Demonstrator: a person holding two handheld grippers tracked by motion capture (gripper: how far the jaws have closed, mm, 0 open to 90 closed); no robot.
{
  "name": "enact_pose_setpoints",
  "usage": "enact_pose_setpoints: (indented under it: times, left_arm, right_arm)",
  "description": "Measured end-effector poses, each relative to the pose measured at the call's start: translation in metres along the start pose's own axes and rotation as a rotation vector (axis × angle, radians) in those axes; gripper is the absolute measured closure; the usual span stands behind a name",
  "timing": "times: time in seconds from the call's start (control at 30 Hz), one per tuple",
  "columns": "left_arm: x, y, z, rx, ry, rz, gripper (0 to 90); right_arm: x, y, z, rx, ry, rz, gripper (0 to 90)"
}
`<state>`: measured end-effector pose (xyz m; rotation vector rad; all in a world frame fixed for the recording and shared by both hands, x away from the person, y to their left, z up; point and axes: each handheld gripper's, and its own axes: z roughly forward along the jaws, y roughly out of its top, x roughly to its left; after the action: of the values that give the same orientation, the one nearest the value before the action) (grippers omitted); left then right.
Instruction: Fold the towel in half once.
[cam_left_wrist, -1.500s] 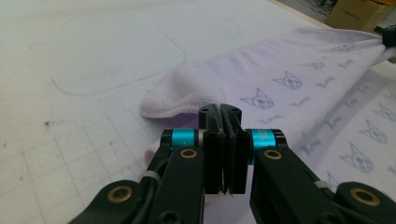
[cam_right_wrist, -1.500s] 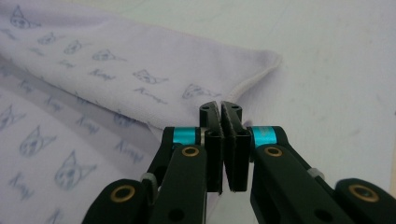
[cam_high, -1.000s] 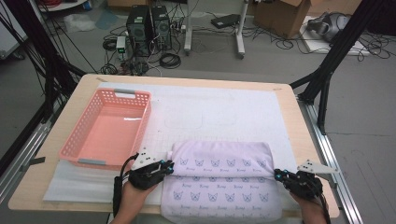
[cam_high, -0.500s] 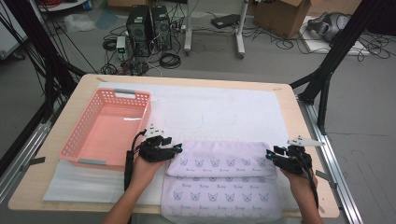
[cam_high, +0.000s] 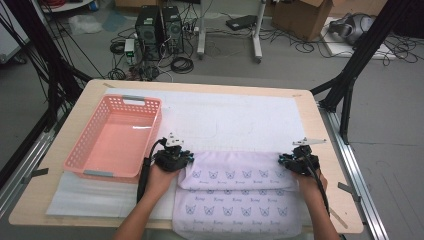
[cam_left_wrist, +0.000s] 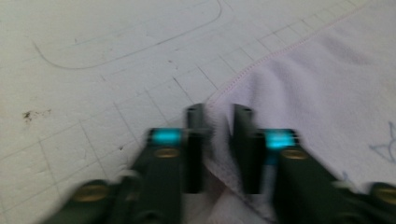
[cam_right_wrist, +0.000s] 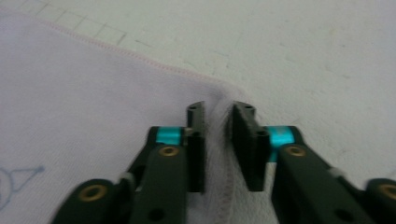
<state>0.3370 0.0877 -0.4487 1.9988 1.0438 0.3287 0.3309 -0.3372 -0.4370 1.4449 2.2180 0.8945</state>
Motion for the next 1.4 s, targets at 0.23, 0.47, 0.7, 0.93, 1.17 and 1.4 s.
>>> enact_pose_setpoints:
  times: [0.23,0.47,0.7,0.93,1.17,1.4]
  left_arm:
    - [-0.002,0.002,-0.02,-0.097,-0.038,-0.022,86.3]
    - [-0.008,0.001,-0.049,-0.174,-0.101,-0.022,86.2]
    - [-0.019,-0.009,-0.074,-0.205,-0.135,0.009,85.9]
    - [-0.028,-0.027,-0.089,-0.194,-0.178,0.018,85.8]
    - [-0.038,-0.049,-0.097,-0.153,-0.219,0.025,85.8]
    - [-0.046,-0.064,-0.094,-0.1,-0.238,0.035,85.2]
  right_arm:
    - [0.006,-0.005,-0.012,-0.056,-0.006,-0.05,86.0]
    - [0.008,-0.018,-0.051,-0.159,0.036,-0.032,85.7]
    - [0.019,-0.036,-0.083,-0.219,0.066,-0.054,85.5]
    - [0.03,-0.056,-0.099,-0.217,0.1,-0.074,85.5]
    - [0.04,-0.083,-0.104,-0.179,0.129,-0.086,85.4]
    - [0.044,-0.107,-0.106,-0.125,0.151,-0.084,85.0]
